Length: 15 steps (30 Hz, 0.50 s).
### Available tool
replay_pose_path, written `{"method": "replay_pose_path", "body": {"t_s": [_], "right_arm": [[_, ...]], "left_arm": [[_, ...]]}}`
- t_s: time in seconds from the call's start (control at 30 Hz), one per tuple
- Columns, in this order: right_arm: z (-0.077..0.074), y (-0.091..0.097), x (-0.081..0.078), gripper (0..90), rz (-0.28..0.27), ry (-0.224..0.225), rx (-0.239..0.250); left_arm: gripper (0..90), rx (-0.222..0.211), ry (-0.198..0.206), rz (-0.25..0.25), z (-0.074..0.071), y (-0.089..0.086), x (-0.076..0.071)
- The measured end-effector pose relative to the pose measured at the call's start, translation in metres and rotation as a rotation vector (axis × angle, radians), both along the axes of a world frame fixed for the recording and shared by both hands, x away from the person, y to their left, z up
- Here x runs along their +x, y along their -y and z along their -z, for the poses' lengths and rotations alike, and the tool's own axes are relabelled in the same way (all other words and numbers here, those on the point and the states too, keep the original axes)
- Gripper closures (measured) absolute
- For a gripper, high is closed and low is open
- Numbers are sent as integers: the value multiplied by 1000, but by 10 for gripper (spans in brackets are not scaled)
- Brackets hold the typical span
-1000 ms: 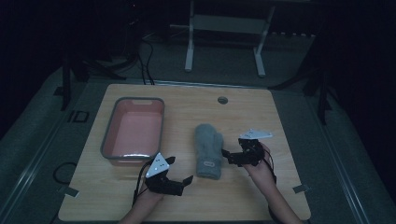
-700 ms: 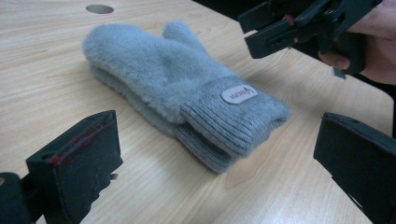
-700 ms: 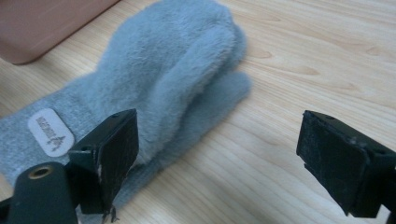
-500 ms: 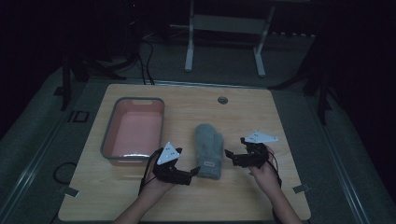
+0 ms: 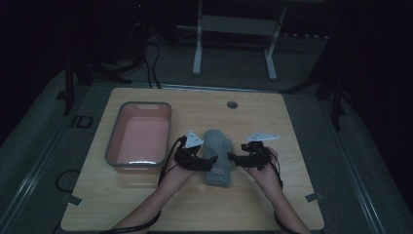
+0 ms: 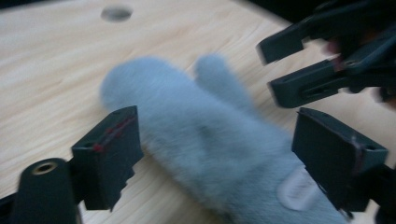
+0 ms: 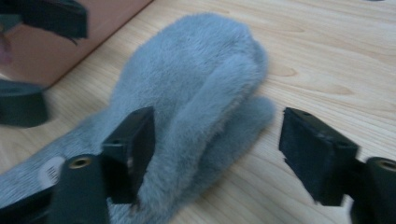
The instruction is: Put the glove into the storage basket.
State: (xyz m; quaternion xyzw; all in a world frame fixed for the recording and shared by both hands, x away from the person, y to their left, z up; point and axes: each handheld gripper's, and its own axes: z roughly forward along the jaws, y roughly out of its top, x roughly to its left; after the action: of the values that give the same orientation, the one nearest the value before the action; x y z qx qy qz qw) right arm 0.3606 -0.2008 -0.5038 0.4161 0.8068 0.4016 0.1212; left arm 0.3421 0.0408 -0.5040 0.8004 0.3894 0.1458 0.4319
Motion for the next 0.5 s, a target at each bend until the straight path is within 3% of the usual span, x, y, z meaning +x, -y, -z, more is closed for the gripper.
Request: {"method": "replay_pose_path", "body": {"t_s": [0.1, 0.17, 0.27, 0.37, 0.5], "right_arm": [[8, -6, 3, 417, -6, -45, 7], [15, -9, 4, 415, -10, -72, -6], [25, -9, 5, 390, -6, -110, -23], [31, -8, 7, 342, -8, -139, -22], [38, -5, 14, 286, -25, -178, -21]], "left_arm": [[223, -17, -87, -13, 11, 0, 12], [223, -18, -139, -9, 19, 0, 18], [223, -4, -184, -8, 31, 1, 24], [222, -31, -220, -2, 39, 0, 28], [242, -36, -225, 16, 45, 3, 31]]}}
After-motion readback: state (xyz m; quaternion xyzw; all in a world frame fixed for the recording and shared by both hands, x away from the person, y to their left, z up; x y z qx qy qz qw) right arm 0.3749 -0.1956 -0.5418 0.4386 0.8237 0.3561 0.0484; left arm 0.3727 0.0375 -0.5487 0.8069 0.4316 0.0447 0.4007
